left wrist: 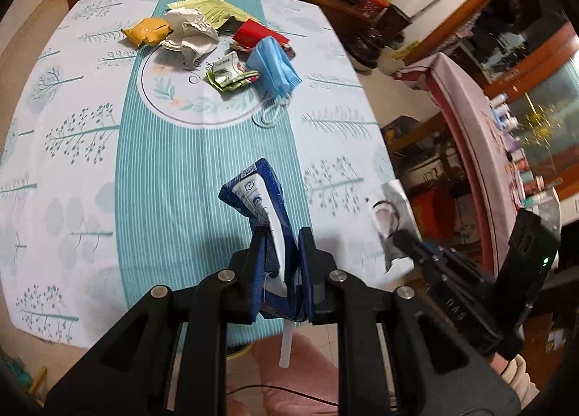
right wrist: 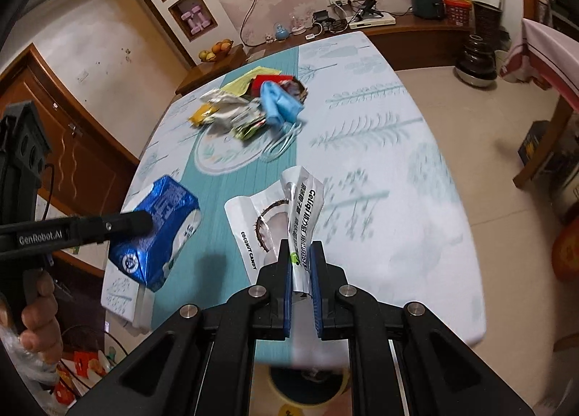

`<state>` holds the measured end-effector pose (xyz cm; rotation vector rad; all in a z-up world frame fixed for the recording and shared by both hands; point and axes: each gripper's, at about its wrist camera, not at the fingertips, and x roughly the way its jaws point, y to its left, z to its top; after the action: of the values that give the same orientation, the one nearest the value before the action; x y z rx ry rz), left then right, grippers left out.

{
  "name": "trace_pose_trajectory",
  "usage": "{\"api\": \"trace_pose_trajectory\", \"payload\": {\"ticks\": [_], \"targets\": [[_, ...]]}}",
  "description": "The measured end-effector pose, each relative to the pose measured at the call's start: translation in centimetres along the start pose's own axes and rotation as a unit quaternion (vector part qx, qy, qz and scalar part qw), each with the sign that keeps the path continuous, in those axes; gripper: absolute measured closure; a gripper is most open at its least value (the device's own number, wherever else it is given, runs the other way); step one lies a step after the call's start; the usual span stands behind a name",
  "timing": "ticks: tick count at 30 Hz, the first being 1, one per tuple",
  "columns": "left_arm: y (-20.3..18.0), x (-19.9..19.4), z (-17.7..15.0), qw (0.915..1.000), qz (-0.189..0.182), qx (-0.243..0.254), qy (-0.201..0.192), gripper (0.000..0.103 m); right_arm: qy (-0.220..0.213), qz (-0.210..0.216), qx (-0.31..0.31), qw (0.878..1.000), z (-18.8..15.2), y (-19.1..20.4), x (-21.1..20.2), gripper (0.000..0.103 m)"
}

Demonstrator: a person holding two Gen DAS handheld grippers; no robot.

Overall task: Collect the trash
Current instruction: 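Carry both packets over the black bin and open both tools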

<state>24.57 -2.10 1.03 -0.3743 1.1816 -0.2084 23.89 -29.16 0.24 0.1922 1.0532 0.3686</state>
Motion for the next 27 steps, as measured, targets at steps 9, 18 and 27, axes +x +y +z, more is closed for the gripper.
{"api": "trace_pose_trajectory", "payload": {"ticks": [9,18,27], "targets": [[1.5,-4.8,-7.9,0.9984,-0.026,0.051,0.004,0.089,-0.008,-0.017,0.041,0.999,-10.0,4.7,-3.9,0.094],[3.4,-5.7,-15.4,0.9958,-0.033,0.066,0.053,0.089,0.030,-0.027,0.070,0.997,-18.4,7.2,-5.2,0.094],[3.6,-3.3,-21.4,0.9936,-0.024,0.053,0.096,0.089,0.085,-0.036,0.078,0.993,-23.4,5.8,-3.3,0.094]]}}
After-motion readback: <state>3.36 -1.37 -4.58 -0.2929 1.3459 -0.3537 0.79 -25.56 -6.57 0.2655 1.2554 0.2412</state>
